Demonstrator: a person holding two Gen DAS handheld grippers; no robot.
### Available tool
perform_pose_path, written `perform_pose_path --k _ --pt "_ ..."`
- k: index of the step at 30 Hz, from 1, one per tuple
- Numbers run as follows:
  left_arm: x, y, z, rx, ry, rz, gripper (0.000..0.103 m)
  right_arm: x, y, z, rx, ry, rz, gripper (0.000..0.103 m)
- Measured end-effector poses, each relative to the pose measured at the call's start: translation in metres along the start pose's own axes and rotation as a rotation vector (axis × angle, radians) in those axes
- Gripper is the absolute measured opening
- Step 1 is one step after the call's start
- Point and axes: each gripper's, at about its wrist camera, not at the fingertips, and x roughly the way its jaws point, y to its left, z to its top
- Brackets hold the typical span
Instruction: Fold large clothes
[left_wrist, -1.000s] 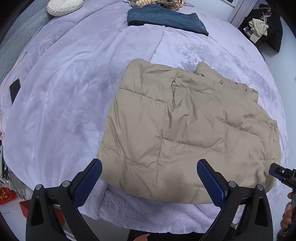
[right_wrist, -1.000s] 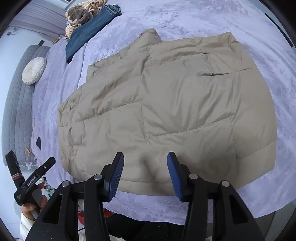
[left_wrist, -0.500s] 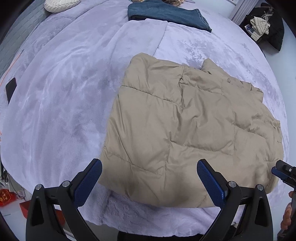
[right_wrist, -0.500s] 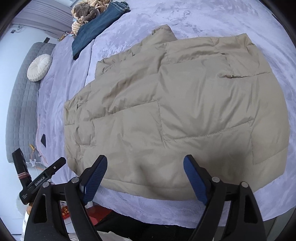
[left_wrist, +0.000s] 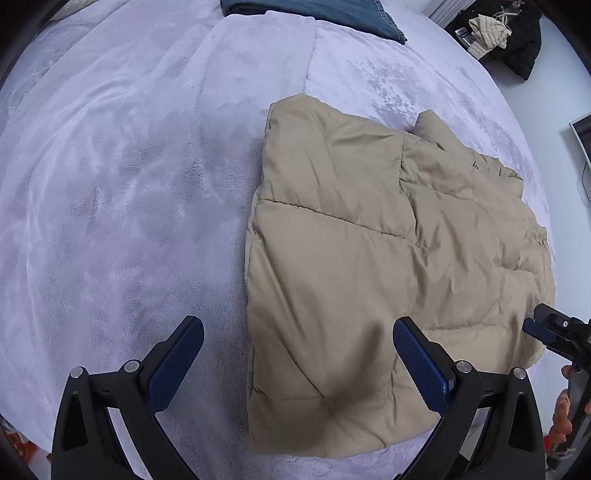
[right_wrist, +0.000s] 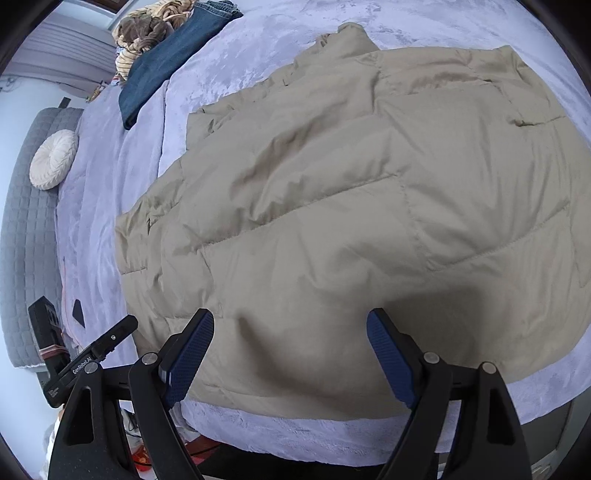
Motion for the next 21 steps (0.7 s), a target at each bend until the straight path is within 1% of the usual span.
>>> perform_pose_path --k 2,4,7,10,14,16,19,21 --pt "0.006 0.005 0.003 0.001 0.003 -0.027 0.103 0.006 0.009 0.003 -0.026 -0.013 -0.01 0.103" --pt "0.011 0.009 0.006 0.0 0.006 -0.063 0.103 0.014 0.015 0.006 -0.039 -0.001 -0.01 0.103" --pt "0.014 0.019 0.011 0.0 -0.003 -0.14 0.103 0.027 0.02 0.01 -0.042 0.035 -0.024 0.103" --pt "0.021 0.037 0.018 -0.023 -0.002 -0.26 0.103 0.036 0.019 0.014 -0.039 0.062 -0.052 0.103" --pt "0.047 0.061 0.028 -0.095 0.074 -0.488 0.103 0.045 0.017 0.014 -0.045 0.084 -0.072 0.103" --pt "0.059 0.059 0.033 -0.092 0.097 -0.534 0.103 0.048 0.018 0.014 -0.06 0.091 -0.086 0.103" --pt "0.068 0.043 0.041 -0.034 0.119 -0.593 0.103 0.052 0.019 0.014 -0.074 0.098 -0.103 0.103" --pt "0.074 0.029 0.047 0.012 0.135 -0.61 0.103 0.054 0.018 0.014 -0.077 0.098 -0.108 0.103"
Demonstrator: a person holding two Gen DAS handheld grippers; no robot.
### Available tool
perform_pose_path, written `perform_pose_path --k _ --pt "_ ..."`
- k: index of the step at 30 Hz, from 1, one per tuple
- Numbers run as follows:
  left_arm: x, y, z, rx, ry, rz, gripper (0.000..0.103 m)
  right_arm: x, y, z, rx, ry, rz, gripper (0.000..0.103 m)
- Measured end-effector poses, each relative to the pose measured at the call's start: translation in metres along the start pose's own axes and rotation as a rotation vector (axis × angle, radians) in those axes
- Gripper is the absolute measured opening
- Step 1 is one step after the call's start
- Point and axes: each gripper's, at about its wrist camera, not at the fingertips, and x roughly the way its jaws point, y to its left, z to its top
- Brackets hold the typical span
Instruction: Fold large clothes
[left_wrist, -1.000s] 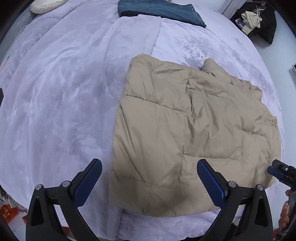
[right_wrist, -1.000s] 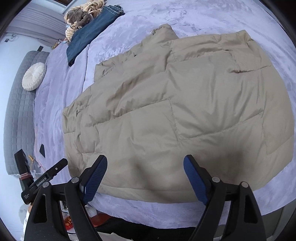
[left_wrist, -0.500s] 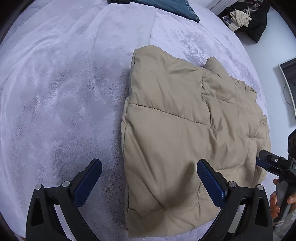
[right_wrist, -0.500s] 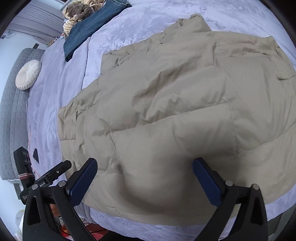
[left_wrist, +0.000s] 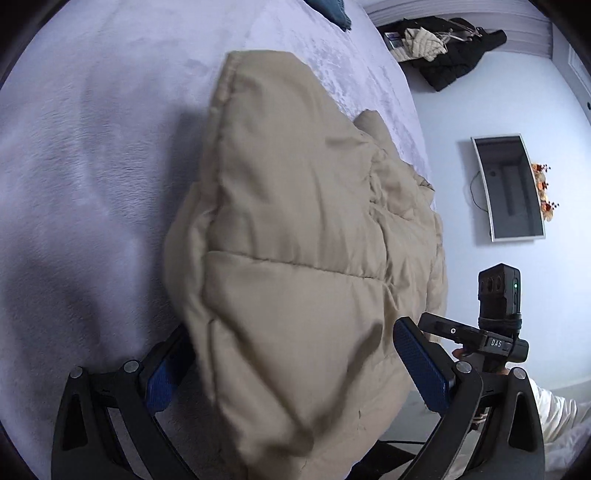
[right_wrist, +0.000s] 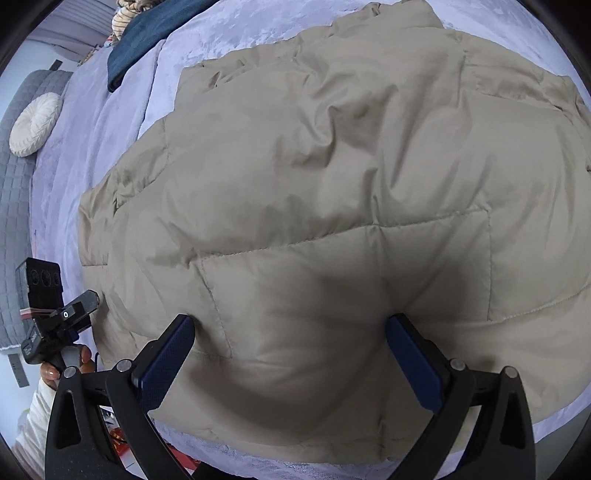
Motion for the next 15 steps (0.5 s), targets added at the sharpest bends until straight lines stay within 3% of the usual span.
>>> perform_pose_path --k 8,10,11,12,15 --pt "0.045 -0.013 0.015 0.04 0.159 -0.063 0.102 0.003 -0.003 0.003 0.011 -0.007 0.004 0.103" --pt "0.045 -0.021 0.015 0.059 0.18 -0.061 0.079 0.004 -0.004 0.001 0.017 -0.013 0.009 0.103" --pt "0.045 -0.025 0.016 0.07 0.183 -0.051 0.052 0.004 -0.004 0.001 0.02 -0.017 0.011 0.103" --pt "0.039 -0.028 0.012 0.072 0.182 -0.059 0.043 0.004 -0.006 0.001 0.021 -0.018 0.014 0.103" --pt "0.024 -0.041 0.012 0.085 0.149 -0.067 0.032 -0.004 -0.006 0.001 0.022 -0.015 0.03 0.103"
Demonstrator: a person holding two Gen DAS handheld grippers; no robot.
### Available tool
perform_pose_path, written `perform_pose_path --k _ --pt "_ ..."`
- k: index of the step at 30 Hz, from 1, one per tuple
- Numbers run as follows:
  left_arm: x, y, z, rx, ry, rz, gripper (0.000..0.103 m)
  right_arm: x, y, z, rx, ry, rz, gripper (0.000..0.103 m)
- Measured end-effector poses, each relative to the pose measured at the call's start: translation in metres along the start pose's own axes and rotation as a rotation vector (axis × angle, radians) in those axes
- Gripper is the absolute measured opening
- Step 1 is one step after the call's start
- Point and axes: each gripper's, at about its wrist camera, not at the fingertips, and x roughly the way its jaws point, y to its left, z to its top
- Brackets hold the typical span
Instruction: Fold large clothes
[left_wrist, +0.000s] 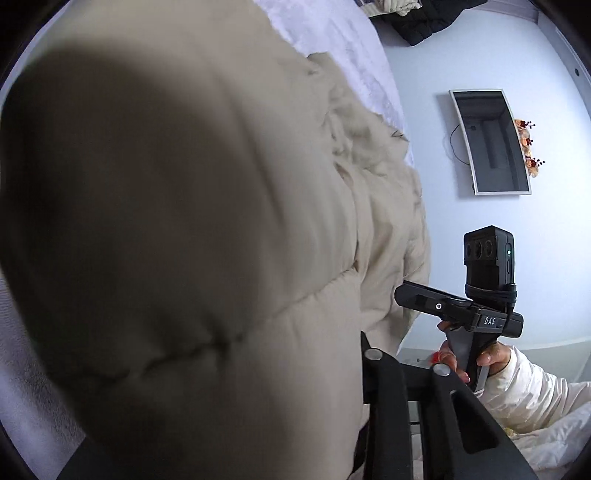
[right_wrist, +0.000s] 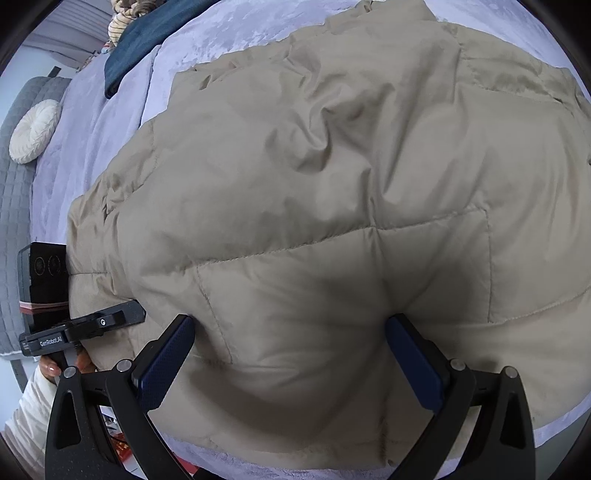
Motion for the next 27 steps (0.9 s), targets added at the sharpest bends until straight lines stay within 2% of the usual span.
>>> perform_pose_path --k 3,6,8,9,10,11,14,20,23,27 --pt "-0.011 -0.018 -0.001 0.023 -0.026 0.018 0.031 -0.026 -0.002 -0.001 -0.004 -0.045 0.038 0.103" --pt "-0.017 -0.034 -0.002 0.024 -0.039 0.054 0.031 -0.054 -0.009 -0.002 -0.011 -0.145 0.009 0.103" --pt "-0.021 -0.047 -0.002 0.02 -0.051 0.084 0.031 -0.069 -0.017 0.002 -0.011 -0.214 0.011 0.09" --pt "-0.023 -0.053 -0.003 0.021 -0.058 0.095 0.031 -0.071 -0.021 0.006 -0.011 -0.224 0.004 0.058" --pt "-0.026 -0.061 -0.004 0.023 -0.065 0.109 0.031 -0.07 -0.025 0.011 -0.009 -0.223 -0.003 0.02" --pt "-0.028 -0.07 -0.005 0.027 -0.072 0.129 0.031 -0.068 -0.029 0.017 -0.006 -0.229 0.004 0.01" --pt "-0.035 -0.097 -0.012 0.021 -0.096 0.2 0.031 -0.058 -0.036 0.033 -0.028 -0.245 0.04 0.01" --pt "-0.031 -0.171 -0.019 0.033 -0.135 0.294 0.031 -0.009 -0.044 0.067 -0.019 -0.19 0.119 0.007" --pt "-0.015 -0.21 -0.015 0.06 -0.126 0.342 0.031 0.008 -0.053 0.078 0.011 -0.17 0.153 0.002" --pt "0.005 -0.25 -0.006 0.111 -0.086 0.4 0.031 0.02 -0.063 0.084 0.033 -0.15 0.199 0.0"
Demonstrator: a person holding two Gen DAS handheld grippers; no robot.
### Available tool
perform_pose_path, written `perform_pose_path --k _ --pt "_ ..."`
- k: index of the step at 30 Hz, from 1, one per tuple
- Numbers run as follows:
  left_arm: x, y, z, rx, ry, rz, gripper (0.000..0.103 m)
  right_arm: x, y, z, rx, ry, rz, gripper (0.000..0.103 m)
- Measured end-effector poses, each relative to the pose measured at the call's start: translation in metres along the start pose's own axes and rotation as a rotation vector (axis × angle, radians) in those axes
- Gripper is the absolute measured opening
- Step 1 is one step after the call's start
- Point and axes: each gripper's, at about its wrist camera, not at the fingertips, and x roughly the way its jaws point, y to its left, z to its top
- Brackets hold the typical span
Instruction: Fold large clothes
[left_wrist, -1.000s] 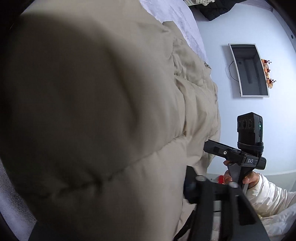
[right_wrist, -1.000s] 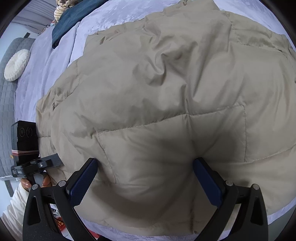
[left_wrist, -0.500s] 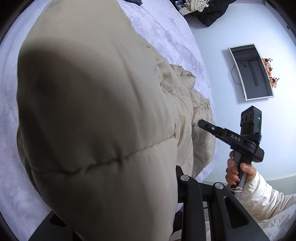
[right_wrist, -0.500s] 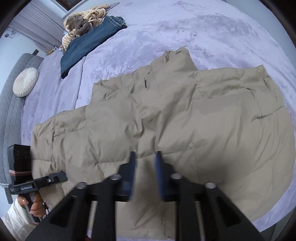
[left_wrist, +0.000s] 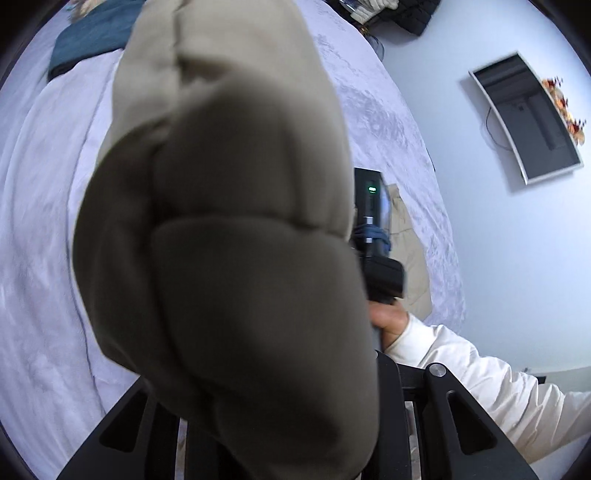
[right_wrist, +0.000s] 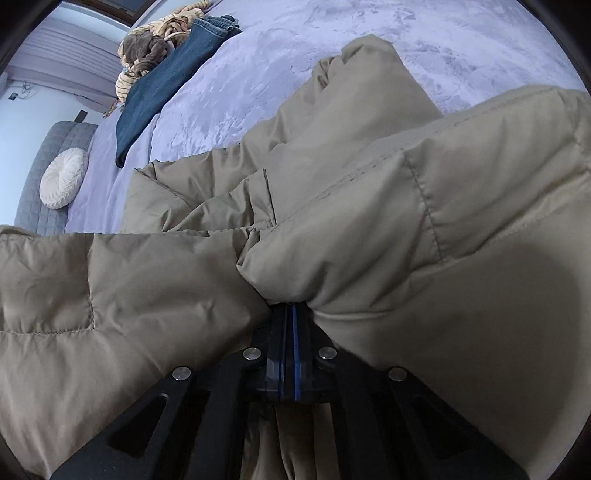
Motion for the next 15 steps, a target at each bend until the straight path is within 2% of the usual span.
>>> perform_pose_path --k 4,5,6,8,9,12,15 --pt "0.01 -0.044 0.012 0.098 0.056 0.008 0.032 -0.018 -0.012 0.002 0.033 0.029 0.074 0.0" --pt "0.014 -0.053 0.014 0.119 0.072 0.004 0.036 -0.029 -0.017 0.0 0.04 0.025 0.086 0.0" --pt "0.016 -0.061 0.017 0.131 0.086 -0.013 0.05 -0.041 -0.024 -0.003 0.046 0.018 0.097 0.0" --pt "0.022 -0.074 0.021 0.135 0.112 -0.068 0.068 -0.067 -0.04 -0.012 0.06 -0.007 0.108 0.001" --pt "0.026 -0.081 0.023 0.137 0.127 -0.093 0.072 -0.081 -0.05 -0.02 0.075 -0.025 0.111 0.001" --pt "0.041 -0.099 0.028 0.174 0.177 -0.181 0.072 -0.115 -0.081 -0.045 0.134 -0.066 0.125 0.002" --pt "0.064 -0.11 0.034 0.188 0.202 -0.306 0.072 -0.134 -0.11 -0.069 0.197 -0.099 0.131 0.002"
